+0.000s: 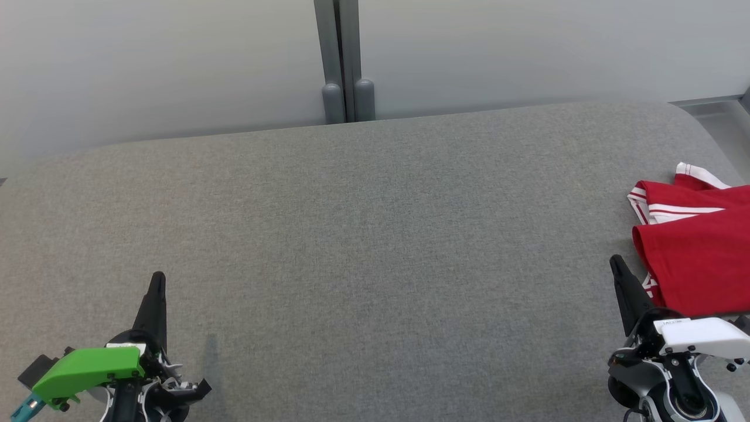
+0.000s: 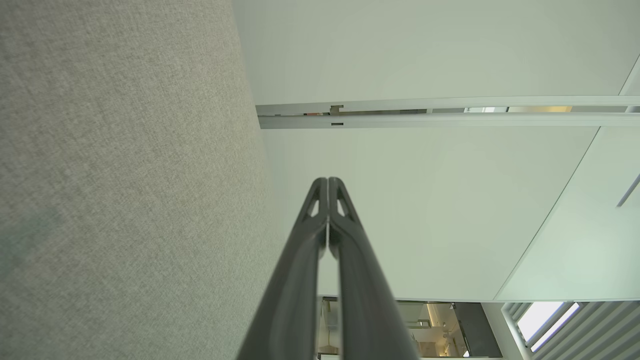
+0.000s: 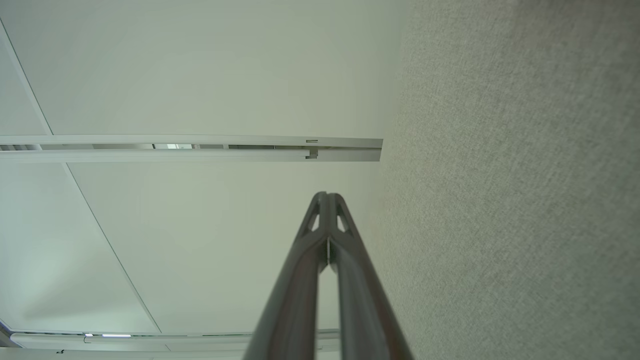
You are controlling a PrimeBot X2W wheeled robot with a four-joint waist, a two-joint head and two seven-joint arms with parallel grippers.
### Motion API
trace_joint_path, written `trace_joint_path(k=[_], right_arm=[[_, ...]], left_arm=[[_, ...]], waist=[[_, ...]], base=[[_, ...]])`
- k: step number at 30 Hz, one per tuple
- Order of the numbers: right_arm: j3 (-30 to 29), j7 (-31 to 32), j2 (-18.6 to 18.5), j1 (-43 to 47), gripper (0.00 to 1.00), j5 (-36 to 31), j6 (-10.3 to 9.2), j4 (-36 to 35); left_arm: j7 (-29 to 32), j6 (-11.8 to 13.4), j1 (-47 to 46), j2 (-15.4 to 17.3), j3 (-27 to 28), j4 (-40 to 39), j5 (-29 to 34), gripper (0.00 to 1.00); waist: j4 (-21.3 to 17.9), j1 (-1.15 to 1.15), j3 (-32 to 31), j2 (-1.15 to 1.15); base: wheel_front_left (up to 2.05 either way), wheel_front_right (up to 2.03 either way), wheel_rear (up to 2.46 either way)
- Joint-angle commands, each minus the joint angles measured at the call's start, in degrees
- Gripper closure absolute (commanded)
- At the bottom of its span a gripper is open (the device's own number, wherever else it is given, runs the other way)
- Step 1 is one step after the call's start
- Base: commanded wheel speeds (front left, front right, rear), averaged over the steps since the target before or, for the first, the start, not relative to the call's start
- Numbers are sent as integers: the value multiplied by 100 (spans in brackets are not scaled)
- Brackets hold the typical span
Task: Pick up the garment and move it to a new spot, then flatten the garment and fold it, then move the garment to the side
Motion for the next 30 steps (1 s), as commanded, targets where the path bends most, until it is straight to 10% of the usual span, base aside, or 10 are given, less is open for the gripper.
trace_joint_path(k=[1, 30], right_arm=[[-11, 18, -32, 59, 100, 20, 0, -24], [-11, 18, -32, 59, 100, 20, 0, -23]], left_arm=[[19, -28, -56, 35, 14, -10, -20, 100], [18, -28, -56, 36, 14, -11, -20, 100]], waist=[[0, 0, 0, 0], [0, 0, 0, 0]], base=[[0, 0, 0], [0, 0, 0]])
